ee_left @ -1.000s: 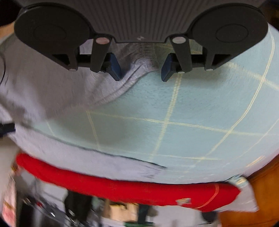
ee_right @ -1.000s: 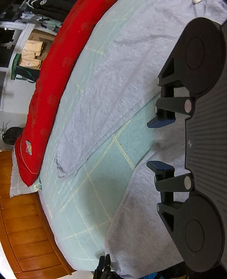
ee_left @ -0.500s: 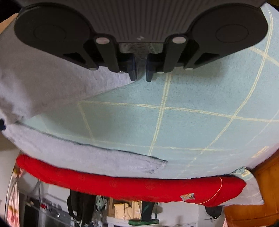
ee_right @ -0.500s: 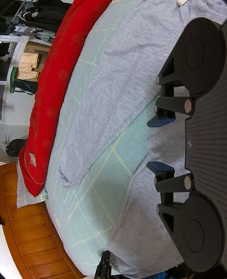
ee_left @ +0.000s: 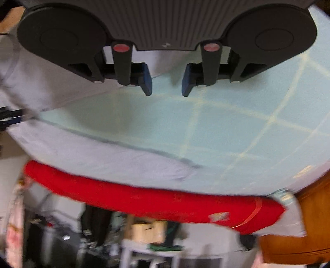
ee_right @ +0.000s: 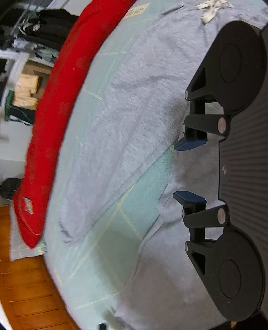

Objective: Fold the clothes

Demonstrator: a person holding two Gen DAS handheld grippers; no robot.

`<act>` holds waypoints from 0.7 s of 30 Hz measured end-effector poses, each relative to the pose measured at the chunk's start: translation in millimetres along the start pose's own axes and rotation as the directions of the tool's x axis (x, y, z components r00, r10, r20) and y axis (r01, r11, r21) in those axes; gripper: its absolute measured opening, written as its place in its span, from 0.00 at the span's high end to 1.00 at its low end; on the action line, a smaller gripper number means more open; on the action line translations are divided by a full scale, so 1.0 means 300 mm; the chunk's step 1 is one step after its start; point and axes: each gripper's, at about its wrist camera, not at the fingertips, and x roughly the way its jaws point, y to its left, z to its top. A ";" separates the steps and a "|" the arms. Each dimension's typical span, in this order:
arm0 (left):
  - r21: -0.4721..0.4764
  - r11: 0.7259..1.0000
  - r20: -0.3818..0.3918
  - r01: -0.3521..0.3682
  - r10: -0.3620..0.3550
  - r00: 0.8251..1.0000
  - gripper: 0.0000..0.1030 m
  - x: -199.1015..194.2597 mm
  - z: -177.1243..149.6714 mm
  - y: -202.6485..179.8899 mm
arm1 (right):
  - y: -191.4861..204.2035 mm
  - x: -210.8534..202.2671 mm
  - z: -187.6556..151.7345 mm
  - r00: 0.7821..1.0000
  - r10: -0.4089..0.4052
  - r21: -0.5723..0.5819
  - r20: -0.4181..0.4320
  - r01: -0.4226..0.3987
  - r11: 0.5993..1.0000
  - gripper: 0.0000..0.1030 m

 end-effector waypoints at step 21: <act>0.260 0.906 -0.271 0.334 -0.263 0.926 0.56 0.541 0.056 -0.572 | -0.111 -0.064 -0.156 0.997 -0.070 0.016 0.030 0.070 0.997 0.53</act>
